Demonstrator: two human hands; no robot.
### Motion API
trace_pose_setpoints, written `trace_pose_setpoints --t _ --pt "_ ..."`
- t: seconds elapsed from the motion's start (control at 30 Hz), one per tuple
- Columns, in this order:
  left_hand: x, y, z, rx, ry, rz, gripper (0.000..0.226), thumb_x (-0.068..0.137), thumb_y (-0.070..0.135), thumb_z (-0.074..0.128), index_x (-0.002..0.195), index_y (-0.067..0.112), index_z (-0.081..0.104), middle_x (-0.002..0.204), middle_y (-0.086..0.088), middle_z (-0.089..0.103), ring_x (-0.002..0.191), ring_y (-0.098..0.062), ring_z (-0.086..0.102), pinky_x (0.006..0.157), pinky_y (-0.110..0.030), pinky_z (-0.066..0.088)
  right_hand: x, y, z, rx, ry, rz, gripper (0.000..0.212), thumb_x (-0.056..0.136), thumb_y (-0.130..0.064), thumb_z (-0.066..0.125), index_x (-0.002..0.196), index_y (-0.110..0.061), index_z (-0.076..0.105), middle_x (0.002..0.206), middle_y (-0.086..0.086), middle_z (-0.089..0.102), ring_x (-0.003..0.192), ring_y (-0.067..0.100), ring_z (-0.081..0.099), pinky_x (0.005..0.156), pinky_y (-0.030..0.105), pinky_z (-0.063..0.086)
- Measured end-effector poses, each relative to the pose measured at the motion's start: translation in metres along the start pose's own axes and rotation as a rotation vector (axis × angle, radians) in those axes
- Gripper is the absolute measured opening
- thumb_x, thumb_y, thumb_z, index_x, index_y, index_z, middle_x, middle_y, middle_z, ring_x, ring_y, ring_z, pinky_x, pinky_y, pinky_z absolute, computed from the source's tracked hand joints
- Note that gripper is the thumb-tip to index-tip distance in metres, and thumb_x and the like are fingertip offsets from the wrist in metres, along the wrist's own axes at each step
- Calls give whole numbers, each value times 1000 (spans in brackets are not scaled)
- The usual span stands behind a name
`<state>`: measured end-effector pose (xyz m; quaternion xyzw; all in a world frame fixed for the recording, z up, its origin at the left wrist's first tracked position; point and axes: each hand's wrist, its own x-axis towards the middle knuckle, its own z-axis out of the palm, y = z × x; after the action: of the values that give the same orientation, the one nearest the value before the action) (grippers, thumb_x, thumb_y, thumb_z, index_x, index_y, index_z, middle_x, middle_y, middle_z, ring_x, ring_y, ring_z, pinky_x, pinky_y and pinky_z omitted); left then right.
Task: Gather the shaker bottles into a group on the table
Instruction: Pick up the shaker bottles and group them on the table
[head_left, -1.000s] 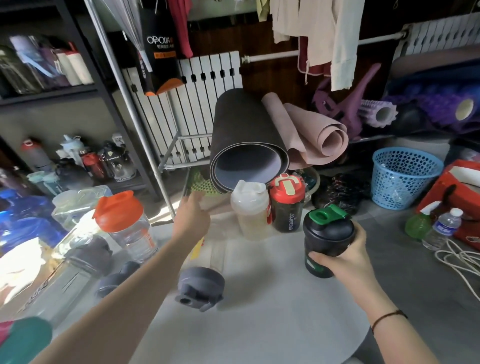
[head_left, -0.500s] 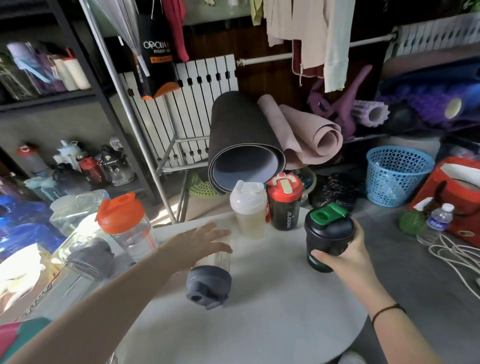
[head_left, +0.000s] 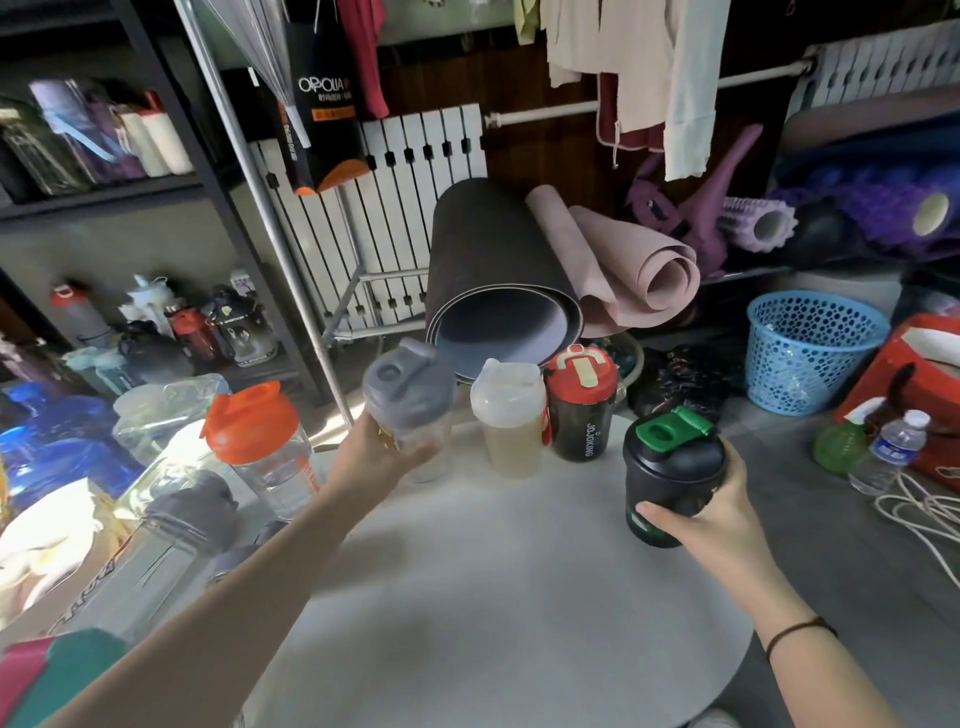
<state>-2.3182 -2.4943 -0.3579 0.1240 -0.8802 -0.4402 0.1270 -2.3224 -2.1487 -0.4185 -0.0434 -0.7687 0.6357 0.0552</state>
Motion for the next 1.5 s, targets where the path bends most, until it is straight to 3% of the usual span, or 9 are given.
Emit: trace_pose_setpoints --t 0.13,0.23,0.47,0.57,0.8,0.93,1.2,1.3,1.5 --pt "12 -5 10 -240 -23 -210 74 59 46 84 120 24 49 111 3 60 101 -22 62 88 -49 56 1 3 1 5 3 -7 104 58 4 85 138 -31 29 130 0 54 117 18 55 97 33 42" --pt "15 -11 18 -228 -68 -214 74 63 37 86 124 23 48 104 10 58 96 -18 60 88 -46 55 3 5 1 2 5 -5 103 58 3 86 133 -37 30 126 -4 55 117 17 55 100 35 43" --pt "26 -14 30 -175 -97 -265 99 37 60 82 122 22 50 111 1 63 103 -22 61 90 -45 55 6 15 -4 -15 -23 26 86 48 -21 90 108 -60 44 122 -10 62 114 14 60 99 42 47" --pt "29 -13 36 -154 -48 -274 101 36 64 79 121 20 49 104 8 59 101 -22 60 89 -46 55 8 16 -4 -32 -26 22 86 48 -22 90 114 -53 45 123 -8 62 114 15 60 99 43 48" --pt "18 -19 49 -112 90 -244 65 61 49 83 110 22 49 97 -1 63 86 -20 61 69 -32 48 10 15 -2 -80 -17 24 89 58 -7 88 129 -34 42 124 -2 60 113 19 59 95 36 45" --pt "17 -18 50 -116 45 -235 70 56 52 82 109 20 51 94 0 61 91 -23 62 79 -41 55 10 17 -3 -87 -20 40 94 54 -17 90 132 -34 41 128 -4 60 116 19 59 100 45 47" --pt "13 -14 50 -200 -52 -195 99 50 55 83 133 31 36 125 6 58 113 -19 58 96 -46 51 6 8 -1 -71 -8 36 81 60 -7 88 125 -28 45 116 -7 63 106 13 61 94 34 46" --pt "8 -13 50 -249 -67 -181 101 57 39 87 138 32 27 134 2 51 121 -20 51 101 -44 47 5 3 -1 -116 -8 31 68 61 -13 88 114 -31 49 104 -11 65 97 11 62 87 31 46" --pt "-29 -26 62 -109 -132 -305 101 72 21 80 150 24 15 146 -13 38 108 -23 46 82 -31 43 22 -10 -10 -104 -121 103 80 46 -28 91 118 -31 57 111 -7 71 102 14 67 90 42 55"
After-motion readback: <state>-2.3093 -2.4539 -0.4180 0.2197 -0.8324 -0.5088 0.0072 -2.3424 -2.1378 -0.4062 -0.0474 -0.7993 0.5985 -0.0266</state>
